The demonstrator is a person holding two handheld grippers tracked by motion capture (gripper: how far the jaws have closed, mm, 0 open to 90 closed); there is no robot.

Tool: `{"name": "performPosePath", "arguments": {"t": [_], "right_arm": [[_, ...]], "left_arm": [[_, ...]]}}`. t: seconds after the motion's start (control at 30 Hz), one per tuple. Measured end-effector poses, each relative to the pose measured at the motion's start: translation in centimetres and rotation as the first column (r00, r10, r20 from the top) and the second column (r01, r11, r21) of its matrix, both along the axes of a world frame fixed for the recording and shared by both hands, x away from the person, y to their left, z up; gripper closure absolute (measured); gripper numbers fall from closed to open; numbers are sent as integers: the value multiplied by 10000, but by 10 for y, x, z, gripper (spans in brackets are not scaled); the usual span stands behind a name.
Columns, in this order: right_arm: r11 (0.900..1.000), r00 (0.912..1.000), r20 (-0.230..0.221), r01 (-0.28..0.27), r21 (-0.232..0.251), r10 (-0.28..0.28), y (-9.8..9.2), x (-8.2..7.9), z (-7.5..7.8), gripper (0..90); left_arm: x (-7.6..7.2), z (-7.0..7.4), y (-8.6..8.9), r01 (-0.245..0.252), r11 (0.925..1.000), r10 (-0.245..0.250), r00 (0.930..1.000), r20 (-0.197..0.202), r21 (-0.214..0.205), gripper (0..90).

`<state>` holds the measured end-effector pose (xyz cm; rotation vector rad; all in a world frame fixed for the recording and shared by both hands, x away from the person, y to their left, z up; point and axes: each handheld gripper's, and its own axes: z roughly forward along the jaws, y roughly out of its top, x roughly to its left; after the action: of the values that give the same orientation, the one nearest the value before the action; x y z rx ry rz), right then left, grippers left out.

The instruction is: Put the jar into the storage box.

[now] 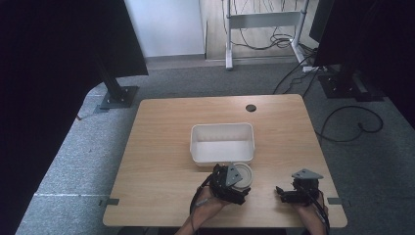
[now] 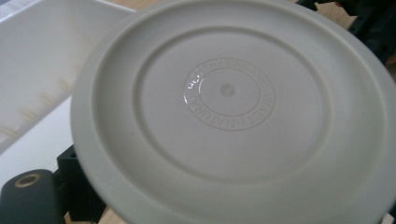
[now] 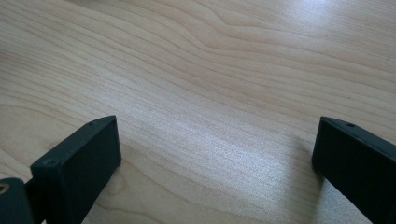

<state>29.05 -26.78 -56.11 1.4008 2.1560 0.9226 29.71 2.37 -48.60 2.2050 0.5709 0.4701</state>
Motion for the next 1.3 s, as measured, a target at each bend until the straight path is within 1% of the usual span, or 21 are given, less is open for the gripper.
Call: {"name": "performPosePath", "arguments": {"t": [0.47, 0.73, 1.3], "right_arm": [[10000, 10000, 4, -3, -3, 3, 0, 0, 0, 8], [10000, 10000, 3, -2, -3, 2, 0, 0, 0, 8], [10000, 10000, 1, 0, 0, 0, 0, 0, 0, 8]], "left_arm": [[21, 3, 14, -550, 9984, 548, 9984, 165, 130, 102], [35, 6, 23, -843, 9964, 843, 9964, 22, -37, 102], [55, 6, 31, -1380, 9904, 1380, 9904, 70, 62, 102]]}}
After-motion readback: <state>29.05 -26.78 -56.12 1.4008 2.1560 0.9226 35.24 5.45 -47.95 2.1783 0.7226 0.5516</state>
